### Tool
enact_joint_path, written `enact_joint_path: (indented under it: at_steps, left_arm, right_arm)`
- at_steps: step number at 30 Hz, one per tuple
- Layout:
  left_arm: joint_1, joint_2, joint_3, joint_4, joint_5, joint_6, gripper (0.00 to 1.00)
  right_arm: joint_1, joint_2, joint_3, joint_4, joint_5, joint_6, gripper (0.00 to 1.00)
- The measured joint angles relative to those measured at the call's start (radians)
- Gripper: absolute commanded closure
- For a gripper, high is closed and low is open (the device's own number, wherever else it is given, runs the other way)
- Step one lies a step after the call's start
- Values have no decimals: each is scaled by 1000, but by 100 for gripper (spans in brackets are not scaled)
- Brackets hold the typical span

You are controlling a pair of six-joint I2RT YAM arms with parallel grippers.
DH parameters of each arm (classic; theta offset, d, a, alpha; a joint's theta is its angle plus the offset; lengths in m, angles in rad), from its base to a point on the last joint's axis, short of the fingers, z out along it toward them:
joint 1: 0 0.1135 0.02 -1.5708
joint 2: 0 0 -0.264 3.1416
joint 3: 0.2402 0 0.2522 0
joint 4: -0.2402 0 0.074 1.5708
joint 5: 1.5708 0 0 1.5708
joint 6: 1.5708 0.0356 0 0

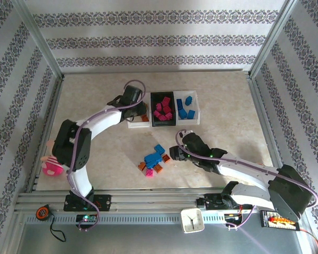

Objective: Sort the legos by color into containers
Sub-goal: Place the lego in the container, then pick up the lego from the bottom-center of the table.

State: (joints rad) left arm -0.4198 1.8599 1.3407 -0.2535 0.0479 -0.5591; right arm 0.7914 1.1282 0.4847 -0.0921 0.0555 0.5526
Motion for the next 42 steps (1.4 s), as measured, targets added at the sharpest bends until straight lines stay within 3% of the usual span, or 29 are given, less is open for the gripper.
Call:
enact_joint_path:
  at_steps: [7,11,20,21,27,31,36,42]
  left_arm:
    - [16,141,195,-69,8,23,34]
    - [14,95,175,-75,42,23,23]
    - [-37,-420,-291,42,111,-13,7]
    - [-40,-480,-354,57,118,-23,2]
    - [-44,-760,-659,77,129,-98,0]
    - [-44,-906,-778,73,133,-142,0]
    - [-44,-995,-859,71,143,-173,0]
    - [-44,-1031,-958,66,163,-188,0]
  right_arm:
    - [54,2,-13,-18,-64,-36,31]
    - [85,70,-9,-25,-68,-62,32]
    - [129,266,92,-30,-55,-124,32]
    - [130,283,105,-28,-54,-132,32]
    - [130,368,156,-29,-37,-165,43]
    - [129,388,179,-58,-15,-175,58]
    - [130,368,175,-66,-15,-184,72]
    - [134,199,148,-103,-58,-183,76]
